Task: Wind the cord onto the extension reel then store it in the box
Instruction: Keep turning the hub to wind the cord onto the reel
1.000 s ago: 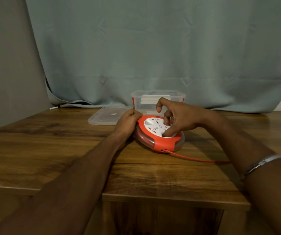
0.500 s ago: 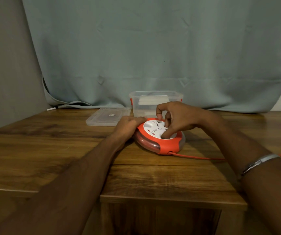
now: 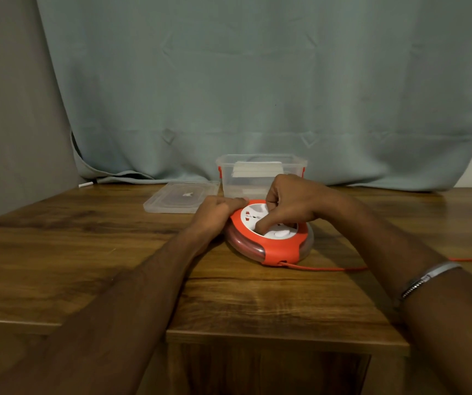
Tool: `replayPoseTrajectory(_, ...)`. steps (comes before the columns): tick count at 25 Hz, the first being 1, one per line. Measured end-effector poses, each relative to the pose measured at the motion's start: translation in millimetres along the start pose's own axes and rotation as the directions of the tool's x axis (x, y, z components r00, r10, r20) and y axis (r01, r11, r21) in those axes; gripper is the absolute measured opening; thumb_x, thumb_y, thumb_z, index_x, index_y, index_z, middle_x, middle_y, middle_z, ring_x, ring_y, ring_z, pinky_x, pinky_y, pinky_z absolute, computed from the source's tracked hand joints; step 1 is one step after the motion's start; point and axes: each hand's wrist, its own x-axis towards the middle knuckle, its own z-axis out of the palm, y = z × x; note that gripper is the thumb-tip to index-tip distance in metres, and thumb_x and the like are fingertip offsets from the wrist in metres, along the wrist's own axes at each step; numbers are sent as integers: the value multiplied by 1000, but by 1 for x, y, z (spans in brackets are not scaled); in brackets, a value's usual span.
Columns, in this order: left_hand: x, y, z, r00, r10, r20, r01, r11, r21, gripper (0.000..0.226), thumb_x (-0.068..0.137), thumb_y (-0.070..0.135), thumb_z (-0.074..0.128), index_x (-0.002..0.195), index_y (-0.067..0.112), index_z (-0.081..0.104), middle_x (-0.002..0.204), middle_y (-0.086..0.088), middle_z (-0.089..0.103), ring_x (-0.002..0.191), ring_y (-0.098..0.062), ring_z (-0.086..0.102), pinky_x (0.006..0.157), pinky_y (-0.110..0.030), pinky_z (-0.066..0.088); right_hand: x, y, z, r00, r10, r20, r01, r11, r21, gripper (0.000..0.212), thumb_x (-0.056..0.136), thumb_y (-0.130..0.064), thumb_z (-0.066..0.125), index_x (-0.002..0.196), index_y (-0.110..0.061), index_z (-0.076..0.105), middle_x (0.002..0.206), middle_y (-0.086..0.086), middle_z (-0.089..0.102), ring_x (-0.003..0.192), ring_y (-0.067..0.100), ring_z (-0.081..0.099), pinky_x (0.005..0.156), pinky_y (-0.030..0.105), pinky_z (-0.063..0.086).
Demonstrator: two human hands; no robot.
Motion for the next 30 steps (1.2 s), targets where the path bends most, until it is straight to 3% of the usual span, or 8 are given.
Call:
replayPoseTrajectory(4,5,-5,-1,996,8,-93,-11,999,-32,29,93,33,68,103,8,78,95,-11,80,86,-25,76,81,-37,61,-1,-2,1,998,51,-42,-50,999,21,42,62,-49,90,47,-18,65,43,-7,62,52,8,60,56,30,43)
replayPoseTrajectory(7,6,-8,0,991,29,-128,-24,999,42,34,94,37,67,108,8,78,96,-9,79,88,-24,76,84,-39,61,2,-2,2,991,113,-66,-113,994,13,46,59,-56,90,58,-13,73,52,-4,69,62,16,68,56,31,44)
replayPoseTrajectory(12,5,-7,-1,985,45,-166,-25,992,120,36,96,41,63,104,10,79,87,-7,78,80,-23,74,64,-30,54,14,-14,25,928,241,-286,-233,970,61,54,65,-64,80,79,-13,68,69,0,66,69,18,64,54,29,41)
replayPoseTrajectory(17,1,-4,-1,989,33,-148,-20,996,87,34,96,41,63,98,12,79,77,-3,76,72,-18,72,57,-25,50,10,-10,13,951,62,-302,-54,998,33,36,71,-50,84,75,-15,73,66,0,73,68,17,71,69,43,60)
replayPoseTrajectory(20,2,-5,-2,991,31,-130,-25,999,44,26,95,40,66,90,18,79,79,-5,78,80,-23,75,71,-34,59,1,7,-4,974,-99,-205,113,992,55,27,76,-29,88,97,-23,72,83,-2,75,72,9,69,73,45,60)
replayPoseTrajectory(24,1,-4,-1,994,27,-110,-26,1000,11,26,95,39,66,88,17,78,78,-6,79,81,-26,75,75,-35,59,-10,18,-21,981,-193,-13,193,973,123,49,79,6,80,123,-13,67,120,2,70,65,-22,59,58,7,46)
replayPoseTrajectory(27,-1,-1,-2,997,3,-77,-3,1000,-8,24,97,36,64,93,17,76,81,-7,78,77,-22,75,70,-31,59,-10,24,-24,978,-207,29,200,968,155,61,76,9,83,131,-10,62,129,5,67,62,-22,58,56,6,44)
replayPoseTrajectory(30,-3,1,-2,999,-11,-46,10,999,-36,23,98,34,63,98,14,75,80,-5,78,72,-17,75,64,-26,59,-7,26,-22,970,-243,29,235,959,155,66,73,-2,91,131,-15,62,124,2,68,60,-14,60,55,8,45)
